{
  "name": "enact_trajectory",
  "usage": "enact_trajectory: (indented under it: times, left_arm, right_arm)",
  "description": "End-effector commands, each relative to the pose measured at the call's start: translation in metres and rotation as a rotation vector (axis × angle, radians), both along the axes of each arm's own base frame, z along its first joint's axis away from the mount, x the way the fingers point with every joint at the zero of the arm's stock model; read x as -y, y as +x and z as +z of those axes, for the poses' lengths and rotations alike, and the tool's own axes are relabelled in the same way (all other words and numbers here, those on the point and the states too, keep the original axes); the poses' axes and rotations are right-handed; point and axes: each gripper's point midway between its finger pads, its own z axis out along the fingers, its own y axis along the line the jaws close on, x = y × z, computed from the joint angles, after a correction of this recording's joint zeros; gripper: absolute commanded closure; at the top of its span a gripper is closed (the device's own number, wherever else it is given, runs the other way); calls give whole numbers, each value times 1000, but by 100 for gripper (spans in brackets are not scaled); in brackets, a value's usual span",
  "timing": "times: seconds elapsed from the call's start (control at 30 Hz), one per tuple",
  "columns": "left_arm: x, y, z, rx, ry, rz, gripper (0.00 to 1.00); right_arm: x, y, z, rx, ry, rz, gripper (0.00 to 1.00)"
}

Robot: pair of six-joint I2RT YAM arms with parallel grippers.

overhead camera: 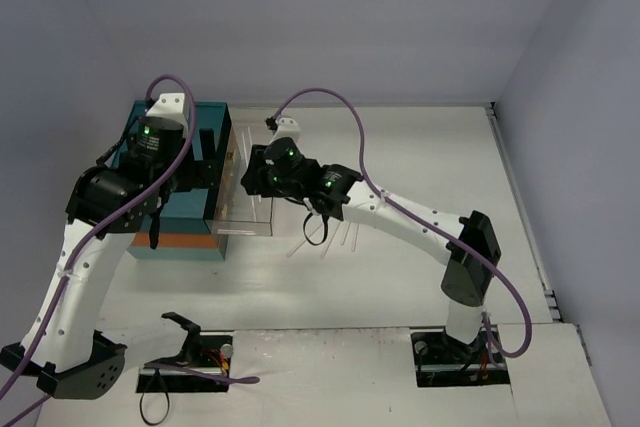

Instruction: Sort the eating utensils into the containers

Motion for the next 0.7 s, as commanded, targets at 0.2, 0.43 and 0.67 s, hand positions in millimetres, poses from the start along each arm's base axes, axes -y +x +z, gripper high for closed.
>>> enact_trajectory:
  times: [0.2, 0.43, 0.67]
  left_arm:
    - [-6, -4, 13, 63, -28, 20, 14]
    - [-2, 0, 11, 53, -32, 13, 14]
    - [3, 6, 10, 42, -38, 6, 14]
  right_arm:
    - [47, 27, 78, 233, 23, -180, 46]
    - [164, 54, 27, 171, -172, -404, 45]
    - [240, 43, -67, -23, -288, -497, 45]
